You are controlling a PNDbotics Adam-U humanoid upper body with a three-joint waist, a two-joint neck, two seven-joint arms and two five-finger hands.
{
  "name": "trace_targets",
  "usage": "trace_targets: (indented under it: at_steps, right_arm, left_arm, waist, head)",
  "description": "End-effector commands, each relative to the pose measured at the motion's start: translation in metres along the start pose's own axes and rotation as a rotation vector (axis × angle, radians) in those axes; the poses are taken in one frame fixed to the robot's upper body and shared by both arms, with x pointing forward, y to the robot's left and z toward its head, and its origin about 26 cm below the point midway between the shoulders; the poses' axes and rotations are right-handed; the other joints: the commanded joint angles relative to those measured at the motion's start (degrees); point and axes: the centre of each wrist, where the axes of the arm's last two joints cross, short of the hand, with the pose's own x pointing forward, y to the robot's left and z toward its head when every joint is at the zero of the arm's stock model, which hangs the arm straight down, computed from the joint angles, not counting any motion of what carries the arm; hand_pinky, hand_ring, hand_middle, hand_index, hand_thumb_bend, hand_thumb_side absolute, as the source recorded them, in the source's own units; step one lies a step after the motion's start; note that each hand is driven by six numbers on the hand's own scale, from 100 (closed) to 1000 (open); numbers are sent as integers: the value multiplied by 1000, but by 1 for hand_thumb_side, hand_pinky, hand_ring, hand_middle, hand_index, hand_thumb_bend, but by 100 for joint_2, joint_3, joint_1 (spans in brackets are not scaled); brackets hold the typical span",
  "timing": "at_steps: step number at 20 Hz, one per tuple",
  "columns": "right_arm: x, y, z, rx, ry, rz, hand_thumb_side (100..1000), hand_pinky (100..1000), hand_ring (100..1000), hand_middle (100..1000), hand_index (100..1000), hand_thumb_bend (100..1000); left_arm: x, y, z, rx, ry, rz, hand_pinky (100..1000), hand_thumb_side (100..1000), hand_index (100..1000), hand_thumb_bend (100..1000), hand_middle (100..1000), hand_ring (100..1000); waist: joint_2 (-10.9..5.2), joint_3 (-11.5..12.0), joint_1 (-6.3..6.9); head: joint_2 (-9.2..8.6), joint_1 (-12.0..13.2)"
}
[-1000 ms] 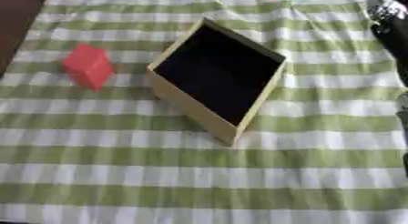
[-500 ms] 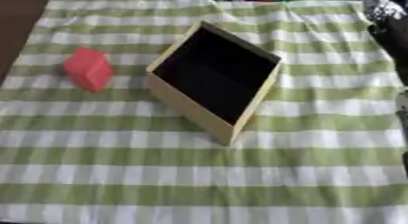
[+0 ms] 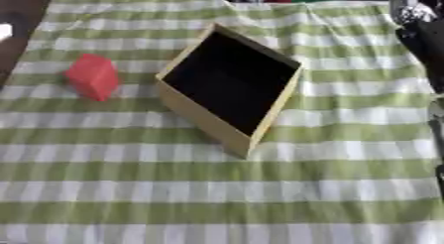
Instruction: Pick up objects on the table and place them in the box.
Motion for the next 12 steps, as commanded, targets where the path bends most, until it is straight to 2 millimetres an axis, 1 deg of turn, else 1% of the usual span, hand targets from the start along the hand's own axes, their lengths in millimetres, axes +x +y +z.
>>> trace_targets:
  at_steps: [1,2,3,4,5,6,7,12]
  right_arm:
    - [8,-5,-3,14,-31,27,467,906,768,691,880,100]
    - [8,-5,-3,15,-30,27,467,906,768,691,880,100]
    - [8,-5,-3,17,-29,26,467,906,768,691,880,100]
    - [8,-4,-3,18,-28,26,467,906,768,691,880,100]
    - [8,-4,-2,19,-27,25,469,906,768,691,880,100]
    - [8,-4,-2,19,-26,25,470,906,768,691,880,100]
    - [7,-4,-2,20,-24,25,471,906,767,690,880,100]
    - [7,-3,-1,23,-19,22,473,906,767,690,880,100]
  left_arm:
    - [-6,15,1,-94,-1,-91,774,163,910,549,797,786]
    - [-7,16,-1,-121,-7,-105,774,167,911,556,798,788]
    - [-8,17,-3,-146,-13,-119,775,184,923,609,814,801]
    - [-9,17,-5,-175,-18,-131,781,191,937,643,831,814]
    - [-11,17,-7,-209,-21,-141,790,168,964,712,858,836]
    - [-13,17,-10,-246,-23,-152,794,148,971,730,863,843]
    - [-15,17,-12,-279,-23,-162,802,118,975,744,865,857]
    - [-21,16,-25,-405,-20,-186,827,157,955,737,864,876]
  waist:
    - [-132,-4,24]
    - [-134,-4,26]
    - [-136,-6,26]
    - [-139,-8,27]
    - [-141,-10,27]
    - [-144,-12,27]
    - [-147,-14,29]
    - [-157,-20,36]
  head:
    - [6,-1]
    - [-3,0]
    - [-14,0]
    - [-21,0]
    - [-28,3]
    - [-33,3]
    - [-36,2]
    - [-43,12]
